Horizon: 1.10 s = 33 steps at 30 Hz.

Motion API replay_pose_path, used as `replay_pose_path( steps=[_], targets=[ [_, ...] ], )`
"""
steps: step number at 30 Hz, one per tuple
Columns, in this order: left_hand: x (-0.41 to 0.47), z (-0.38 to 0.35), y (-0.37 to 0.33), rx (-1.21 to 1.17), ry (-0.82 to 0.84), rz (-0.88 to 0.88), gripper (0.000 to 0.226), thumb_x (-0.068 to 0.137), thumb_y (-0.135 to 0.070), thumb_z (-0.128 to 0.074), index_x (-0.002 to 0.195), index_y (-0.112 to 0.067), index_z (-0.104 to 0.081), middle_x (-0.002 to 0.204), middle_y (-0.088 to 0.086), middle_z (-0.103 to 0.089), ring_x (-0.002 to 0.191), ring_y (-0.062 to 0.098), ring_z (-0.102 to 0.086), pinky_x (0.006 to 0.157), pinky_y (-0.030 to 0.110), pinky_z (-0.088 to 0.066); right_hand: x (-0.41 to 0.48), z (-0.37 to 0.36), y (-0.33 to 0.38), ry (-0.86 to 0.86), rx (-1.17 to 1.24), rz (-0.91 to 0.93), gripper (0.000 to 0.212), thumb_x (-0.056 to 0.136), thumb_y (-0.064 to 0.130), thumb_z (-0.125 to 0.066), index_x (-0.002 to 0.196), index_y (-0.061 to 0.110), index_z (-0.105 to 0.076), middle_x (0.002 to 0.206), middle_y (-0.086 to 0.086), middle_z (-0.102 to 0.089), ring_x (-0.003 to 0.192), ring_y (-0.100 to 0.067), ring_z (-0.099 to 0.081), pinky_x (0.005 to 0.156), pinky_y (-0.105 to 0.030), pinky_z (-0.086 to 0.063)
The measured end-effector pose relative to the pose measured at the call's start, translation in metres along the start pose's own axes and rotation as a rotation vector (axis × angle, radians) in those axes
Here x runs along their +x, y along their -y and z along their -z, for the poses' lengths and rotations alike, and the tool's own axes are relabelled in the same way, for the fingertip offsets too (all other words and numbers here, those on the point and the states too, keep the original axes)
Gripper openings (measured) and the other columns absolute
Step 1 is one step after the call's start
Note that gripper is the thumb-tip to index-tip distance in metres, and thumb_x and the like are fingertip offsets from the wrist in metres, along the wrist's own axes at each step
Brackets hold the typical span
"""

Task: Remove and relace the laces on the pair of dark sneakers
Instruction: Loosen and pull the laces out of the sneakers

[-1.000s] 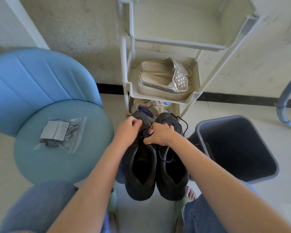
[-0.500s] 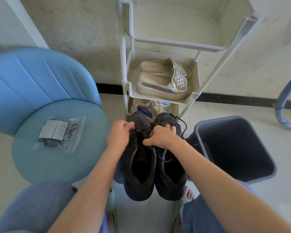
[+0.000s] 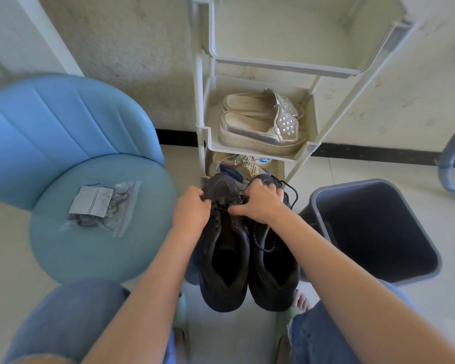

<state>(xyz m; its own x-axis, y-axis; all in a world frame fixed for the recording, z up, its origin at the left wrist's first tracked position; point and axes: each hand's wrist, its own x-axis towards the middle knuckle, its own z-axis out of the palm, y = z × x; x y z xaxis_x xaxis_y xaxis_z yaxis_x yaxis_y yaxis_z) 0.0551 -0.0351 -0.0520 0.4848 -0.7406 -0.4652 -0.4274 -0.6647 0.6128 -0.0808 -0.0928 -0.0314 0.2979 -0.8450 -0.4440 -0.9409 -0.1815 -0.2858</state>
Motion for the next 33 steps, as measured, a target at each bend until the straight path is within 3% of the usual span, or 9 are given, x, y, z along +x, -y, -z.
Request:
replay_pose_path(
  steps=[3,8,14,16,21,23,27,30,33],
  targets=[
    [-0.005,-0.005,0.003,0.232,0.003,-0.084,0.043,0.090,-0.016,-0.055,0.132,-0.014,-0.045,0.132,0.013,-0.050,0.125,0.032,-0.041,0.102,0.037,-0.033,0.002,0.000,0.001,-0.235,0.049,0.234,0.042,0.084,0.036,-0.068,0.119,0.022,-0.050,0.126,-0.001,-0.046,0.122,-0.026,-0.035,0.103,-0.038,-0.024],
    [-0.017,0.007,-0.009,0.441,-0.050,-0.148,0.019,0.087,-0.037,-0.061,0.103,-0.028,-0.063,0.117,0.004,-0.057,0.119,0.028,-0.041,0.098,0.036,-0.033,0.001,-0.018,0.012,-0.047,-0.159,0.433,0.015,0.090,0.031,-0.059,0.102,0.028,-0.069,0.119,-0.001,-0.050,0.118,-0.027,-0.033,0.098,-0.032,-0.019],
    [-0.026,0.002,-0.009,0.703,0.169,-0.100,0.045,0.078,-0.058,-0.061,0.100,-0.019,-0.063,0.103,0.000,-0.064,0.103,0.022,-0.058,0.093,0.037,-0.039,0.007,-0.026,0.011,-0.055,-0.150,0.393,0.013,0.085,0.025,-0.065,0.096,0.021,-0.070,0.113,-0.004,-0.052,0.114,-0.026,-0.040,0.096,-0.034,-0.033],
    [-0.027,0.002,-0.009,0.604,0.173,-0.074,0.042,0.077,-0.048,-0.065,0.099,-0.013,-0.063,0.100,0.005,-0.065,0.093,0.025,-0.061,0.075,0.031,-0.045,0.010,-0.028,0.010,-0.026,0.009,0.340,0.006,0.082,0.022,-0.070,0.086,0.017,-0.069,0.102,-0.001,-0.054,0.105,-0.023,-0.049,0.084,-0.033,-0.040],
    [-0.027,0.012,-0.010,0.461,0.274,0.029,0.039,0.084,-0.027,-0.066,0.116,-0.006,-0.058,0.102,0.015,-0.064,0.090,0.033,-0.067,0.070,0.034,-0.055,0.016,-0.023,-0.001,-0.066,0.692,-0.038,0.019,0.091,0.015,-0.064,0.074,0.015,-0.055,0.076,-0.005,-0.061,0.063,-0.019,-0.062,0.064,-0.034,-0.055],
    [-0.028,0.015,-0.011,0.412,0.314,0.065,0.037,0.086,-0.025,-0.064,0.117,-0.006,-0.057,0.090,0.014,-0.061,0.082,0.033,-0.070,0.060,0.032,-0.053,0.017,-0.020,-0.004,-0.056,0.910,-0.187,0.019,0.096,0.014,-0.054,0.077,0.014,-0.052,0.077,-0.005,-0.058,0.062,-0.017,-0.060,0.060,-0.033,-0.054],
    [-0.027,0.017,-0.011,0.395,0.341,0.083,0.033,0.087,-0.025,-0.062,0.114,-0.007,-0.056,0.082,0.011,-0.061,0.067,0.030,-0.070,0.064,0.031,-0.054,0.020,-0.018,0.000,-0.155,0.378,0.227,0.015,0.093,0.021,-0.055,0.103,0.029,-0.061,0.105,0.007,-0.056,0.103,-0.018,-0.041,0.093,-0.034,-0.036],
    [-0.025,0.015,-0.010,0.373,0.341,0.090,0.033,0.088,-0.026,-0.061,0.115,-0.008,-0.057,0.079,0.009,-0.063,0.063,0.027,-0.069,0.079,0.035,-0.057,0.010,-0.018,0.008,-0.052,0.030,0.490,0.021,0.088,0.021,-0.056,0.104,0.029,-0.068,0.110,0.006,-0.055,0.106,-0.020,-0.031,0.102,-0.034,-0.026],
    [-0.023,0.015,-0.009,0.340,0.356,0.092,0.031,0.089,-0.022,-0.059,0.115,-0.006,-0.057,0.088,0.015,-0.068,0.062,0.029,-0.068,0.078,0.036,-0.058,0.005,-0.022,0.010,-0.039,-0.157,0.541,0.025,0.082,0.027,-0.066,0.105,0.020,-0.063,0.105,0.003,-0.058,0.109,-0.022,-0.037,0.101,-0.035,-0.029]
  ],
)
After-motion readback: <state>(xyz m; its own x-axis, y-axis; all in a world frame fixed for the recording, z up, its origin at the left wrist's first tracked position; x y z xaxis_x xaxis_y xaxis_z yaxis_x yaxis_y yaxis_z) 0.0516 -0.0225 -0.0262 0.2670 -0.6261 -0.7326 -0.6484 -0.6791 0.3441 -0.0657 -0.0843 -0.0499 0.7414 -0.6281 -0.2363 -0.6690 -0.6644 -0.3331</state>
